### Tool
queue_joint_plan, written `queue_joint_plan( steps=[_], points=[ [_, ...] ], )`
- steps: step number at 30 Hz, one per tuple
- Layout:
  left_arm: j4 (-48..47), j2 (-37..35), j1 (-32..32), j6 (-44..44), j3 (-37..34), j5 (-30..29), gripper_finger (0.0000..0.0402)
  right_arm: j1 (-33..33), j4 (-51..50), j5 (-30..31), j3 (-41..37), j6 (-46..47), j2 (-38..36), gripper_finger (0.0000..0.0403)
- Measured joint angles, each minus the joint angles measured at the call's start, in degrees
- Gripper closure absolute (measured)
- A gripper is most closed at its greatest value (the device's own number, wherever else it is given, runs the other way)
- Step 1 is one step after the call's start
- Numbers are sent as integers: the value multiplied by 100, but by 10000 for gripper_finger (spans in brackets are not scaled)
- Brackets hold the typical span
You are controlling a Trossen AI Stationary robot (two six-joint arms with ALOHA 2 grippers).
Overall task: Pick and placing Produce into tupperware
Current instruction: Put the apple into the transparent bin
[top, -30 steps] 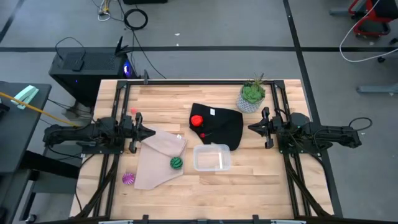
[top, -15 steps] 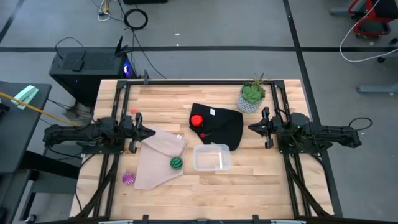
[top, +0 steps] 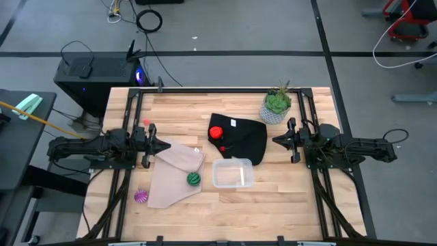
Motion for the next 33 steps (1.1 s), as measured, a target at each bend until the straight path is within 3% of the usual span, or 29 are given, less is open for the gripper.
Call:
queue_joint_plan(
  steps=[33],
  points=[
    [0,2,-2,0,0,-2,374,1,-1,0,0,-1,-1,376]
  ],
)
